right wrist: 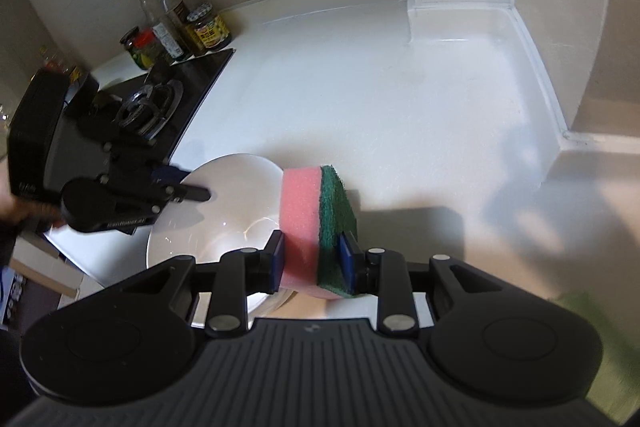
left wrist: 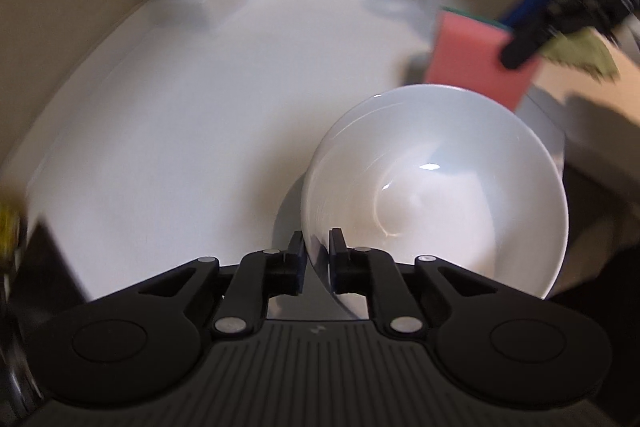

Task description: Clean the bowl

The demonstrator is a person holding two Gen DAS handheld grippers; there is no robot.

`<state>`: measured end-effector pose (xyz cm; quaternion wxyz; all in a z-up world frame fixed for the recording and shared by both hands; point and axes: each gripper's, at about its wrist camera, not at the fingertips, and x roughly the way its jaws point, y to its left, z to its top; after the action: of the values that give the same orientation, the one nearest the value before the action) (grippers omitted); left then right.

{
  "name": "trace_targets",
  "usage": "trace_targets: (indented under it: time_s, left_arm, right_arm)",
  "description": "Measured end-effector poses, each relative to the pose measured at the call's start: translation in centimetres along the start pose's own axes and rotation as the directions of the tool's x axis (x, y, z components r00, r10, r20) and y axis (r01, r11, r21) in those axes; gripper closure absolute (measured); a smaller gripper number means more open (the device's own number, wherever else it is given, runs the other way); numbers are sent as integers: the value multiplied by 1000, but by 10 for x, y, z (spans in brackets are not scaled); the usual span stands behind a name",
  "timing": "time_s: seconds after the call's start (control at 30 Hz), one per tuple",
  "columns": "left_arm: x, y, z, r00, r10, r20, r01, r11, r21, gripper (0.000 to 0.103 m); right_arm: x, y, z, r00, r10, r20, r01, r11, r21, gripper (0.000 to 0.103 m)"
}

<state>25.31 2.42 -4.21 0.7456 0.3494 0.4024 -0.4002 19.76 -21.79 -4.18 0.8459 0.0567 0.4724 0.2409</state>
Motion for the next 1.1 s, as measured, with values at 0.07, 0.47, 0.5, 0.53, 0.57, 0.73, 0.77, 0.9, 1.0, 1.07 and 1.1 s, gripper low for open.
trace_targets:
  time_s: [0.07, 0.47, 0.5, 0.53, 0.57, 0.73, 0.77, 0.9, 1.0, 1.07, 1.1]
  left_arm:
    - [1, 4, 4, 999, -38, 13, 38, 999, 25, 89]
    - [-22, -9, -13, 993, 106, -56, -119, 885, -450, 95]
    - [-20, -9, -12, 993, 107, -54, -120, 903, -412, 95]
    - [-18, -7, -10, 994, 95, -45, -105, 923, -370, 95]
    - [-16, -4, -7, 996, 81, -37, -89, 941, -327, 95]
    - [-16, -6, 0, 999, 33, 10, -33, 999, 8, 91]
    - [-15, -2, 2, 1000, 17, 20, -17, 1000, 18, 91]
    - [-17, 13, 5, 999, 29, 33, -21, 977, -211, 87]
    - [-28, 7, -8, 997, 73, -16, -73, 901, -428, 87]
    - [-29, -1, -16, 997, 66, -36, -75, 870, -488, 86]
    - [-27, -4, -18, 996, 75, -50, -90, 856, -509, 86]
  right_arm:
    - [3, -1, 5, 1000, -19, 9, 19, 1000, 3, 78]
    - [-1, -1, -10, 999, -5, 49, 0, 995, 96, 78]
    - [-1, -1, -9, 999, -3, 42, -1, 996, 87, 78]
    - [-1, 0, -9, 999, 0, 33, -2, 997, 76, 78]
    - [-1, -2, -7, 1000, 3, 24, -4, 998, 70, 79]
    - [4, -4, 3, 1000, -3, 25, 1, 999, 54, 78]
    - [5, -3, 4, 1000, -11, 29, 10, 999, 49, 78]
    - [4, -5, 4, 999, -14, 39, 11, 998, 59, 78]
    - [1, -6, -2, 999, -6, 52, 2, 997, 73, 78]
    - [-1, -6, -7, 998, -6, 63, 0, 996, 88, 78]
    - [-2, -6, -8, 998, -6, 65, 0, 996, 91, 78]
